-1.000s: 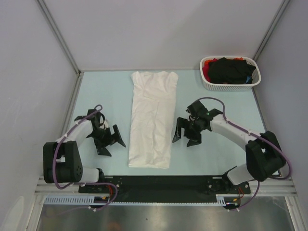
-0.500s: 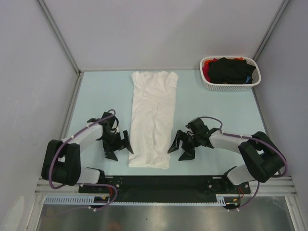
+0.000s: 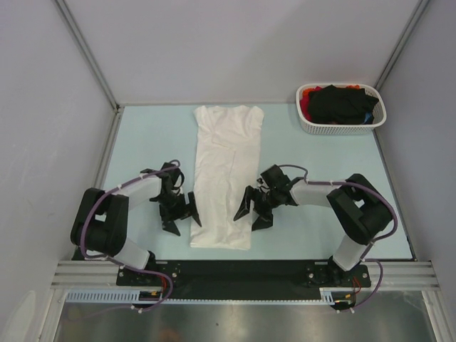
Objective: Fold and stack the t-shirts
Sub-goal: Grab the bottom of the folded rectangular tshirt with both arms
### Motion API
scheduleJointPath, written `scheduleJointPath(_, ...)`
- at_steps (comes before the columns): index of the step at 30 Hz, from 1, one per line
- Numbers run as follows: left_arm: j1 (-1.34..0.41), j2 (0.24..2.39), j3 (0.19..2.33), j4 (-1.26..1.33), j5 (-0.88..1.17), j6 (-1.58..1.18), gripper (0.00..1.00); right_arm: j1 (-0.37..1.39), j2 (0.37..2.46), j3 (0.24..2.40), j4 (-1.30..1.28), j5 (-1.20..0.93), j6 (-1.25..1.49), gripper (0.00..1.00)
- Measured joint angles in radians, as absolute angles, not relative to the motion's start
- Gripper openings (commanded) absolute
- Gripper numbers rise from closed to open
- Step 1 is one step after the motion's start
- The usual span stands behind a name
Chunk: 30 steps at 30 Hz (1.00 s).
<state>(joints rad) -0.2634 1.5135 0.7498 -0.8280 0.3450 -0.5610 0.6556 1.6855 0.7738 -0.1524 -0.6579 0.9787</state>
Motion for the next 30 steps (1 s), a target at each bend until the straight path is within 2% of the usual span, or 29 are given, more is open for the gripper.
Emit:
scheduleJointPath(2,-0.284,1.529,0.760,-0.828,0.352,-0.569,0.87,0.656,1.724,0.837,-0.216,-0.660,0.951,0.81)
scheduleJointPath(7,-0.331,1.563,0.768,-0.820,0.394,-0.586,0.75,0.656,1.798,0.962,-0.365,-0.656,0.879,0.79)
scheduleJointPath(12,-0.339,1.588,0.767,-0.816,0.439,-0.603,0.81,0.653,1.820,0.975,-0.476,-0.674,0.841,0.79)
scheduleJointPath(18,-0.341,1.589,0.757,-0.809,0.465,-0.613,0.81,0.652,1.821,0.955,-0.565,-0.696,0.808,0.79)
scheduleJointPath(24,-0.342,1.575,0.734,-0.805,0.479,-0.632,0.82,0.653,1.710,0.810,-0.473,-0.691,0.871,0.75)
scheduleJointPath(30,-0.344,1.566,0.729,-0.801,0.475,-0.638,0.82,0.656,1.525,0.569,-0.206,-0.679,1.049,0.73)
